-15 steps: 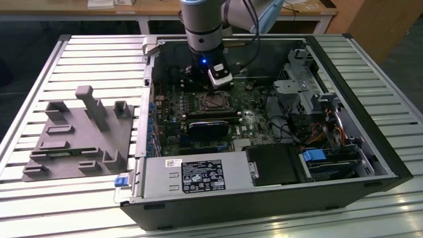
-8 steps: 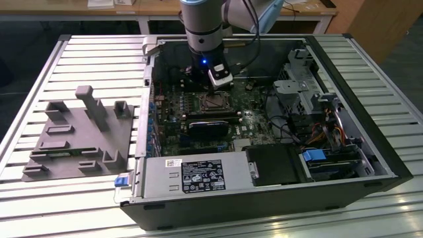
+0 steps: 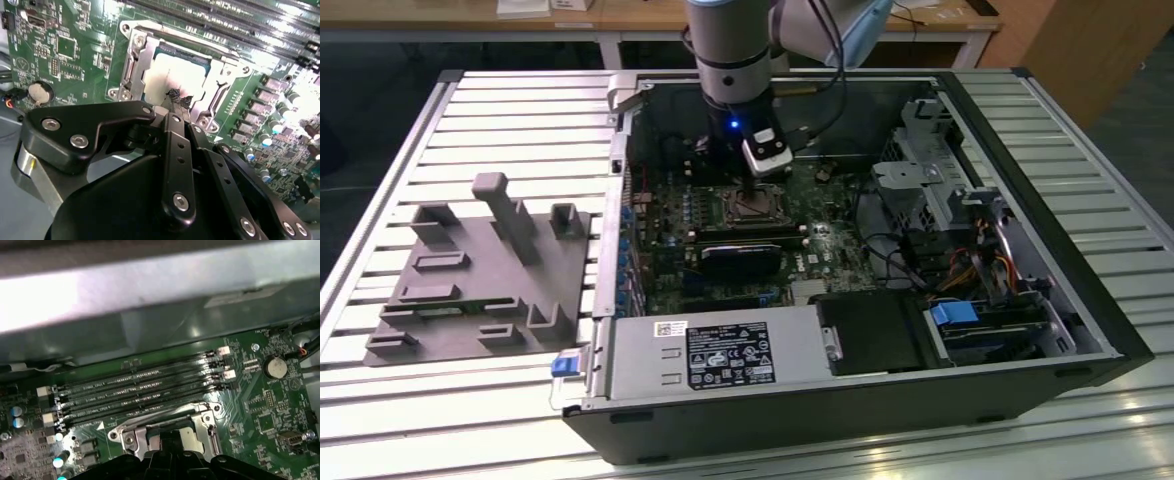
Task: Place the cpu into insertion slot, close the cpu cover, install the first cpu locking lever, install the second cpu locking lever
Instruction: 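Install the first cpu locking lever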
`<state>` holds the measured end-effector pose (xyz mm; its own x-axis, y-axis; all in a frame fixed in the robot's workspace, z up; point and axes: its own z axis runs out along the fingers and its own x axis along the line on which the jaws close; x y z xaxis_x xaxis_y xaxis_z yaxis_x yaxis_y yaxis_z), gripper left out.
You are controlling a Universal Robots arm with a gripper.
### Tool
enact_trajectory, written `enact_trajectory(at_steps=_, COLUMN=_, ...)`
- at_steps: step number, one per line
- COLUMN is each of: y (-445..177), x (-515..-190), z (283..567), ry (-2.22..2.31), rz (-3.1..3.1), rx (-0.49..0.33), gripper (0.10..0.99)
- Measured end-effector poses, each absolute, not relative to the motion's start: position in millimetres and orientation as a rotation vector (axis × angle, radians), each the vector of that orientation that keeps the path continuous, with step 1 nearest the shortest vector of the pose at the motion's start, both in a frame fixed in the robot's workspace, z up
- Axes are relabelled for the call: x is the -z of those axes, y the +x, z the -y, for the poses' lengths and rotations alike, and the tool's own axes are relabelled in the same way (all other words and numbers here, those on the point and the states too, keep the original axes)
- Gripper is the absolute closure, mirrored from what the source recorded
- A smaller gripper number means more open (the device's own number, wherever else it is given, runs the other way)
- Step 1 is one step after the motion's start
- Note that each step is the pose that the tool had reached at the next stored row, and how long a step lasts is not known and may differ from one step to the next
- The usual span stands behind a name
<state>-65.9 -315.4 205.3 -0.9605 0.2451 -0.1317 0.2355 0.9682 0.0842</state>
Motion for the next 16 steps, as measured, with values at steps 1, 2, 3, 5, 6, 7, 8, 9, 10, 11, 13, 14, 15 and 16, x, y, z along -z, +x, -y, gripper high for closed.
enact_trajectory(at_steps=1, y=-65.2, x=-205.3, z=315.9, ry=0.365, rz=-2.976, rx=-0.1, gripper=0.98)
enact_trajectory(at_steps=2, y=-64.3, x=-205.3, z=316.5, ry=0.365, rz=-2.976, rx=-0.098, gripper=0.98)
enact_trajectory(at_steps=3, y=-63.4, x=-205.3, z=317.1, ry=0.365, rz=-2.976, rx=-0.096, gripper=0.98)
enact_trajectory(at_steps=5, y=-62.1, x=-205.4, z=318.5, ry=0.365, rz=-2.976, rx=-0.092, gripper=0.98)
enact_trajectory(at_steps=6, y=-61.6, x=-205.4, z=319.3, ry=0.365, rz=-2.976, rx=-0.091, gripper=0.98)
enact_trajectory(at_steps=7, y=-61.5, x=-205.4, z=320.2, ry=0.365, rz=-2.976, rx=-0.09, gripper=0.98)
enact_trajectory(at_steps=8, y=-61.3, x=-205.3, z=321.3, ry=0.365, rz=-2.976, rx=-0.09, gripper=0.98)
enact_trajectory(at_steps=9, y=-61.3, x=-205.3, z=322.3, ry=0.365, rz=-2.976, rx=-0.09, gripper=0.98)
enact_trajectory(at_steps=10, y=-61.2, x=-205.3, z=323.1, ry=0.365, rz=-2.976, rx=-0.09, gripper=0.98)
enact_trajectory(at_steps=11, y=-61.2, x=-205.3, z=323.7, ry=0.365, rz=-2.976, rx=-0.09, gripper=0.98)
enact_trajectory(at_steps=13, y=-61.2, x=-205.3, z=324.1, ry=0.365, rz=-2.976, rx=-0.09, gripper=0.98)
enact_trajectory(at_steps=14, y=-61.2, x=-205.3, z=324.2, ry=0.365, rz=-2.976, rx=-0.09, gripper=0.98)
enact_trajectory(at_steps=15, y=-61.2, x=-205.3, z=324.4, ry=0.364, rz=-2.976, rx=-0.09, gripper=0.98)
enact_trajectory(at_steps=16, y=-61.2, x=-205.4, z=324.4, ry=0.363, rz=-2.977, rx=-0.09, gripper=0.98)
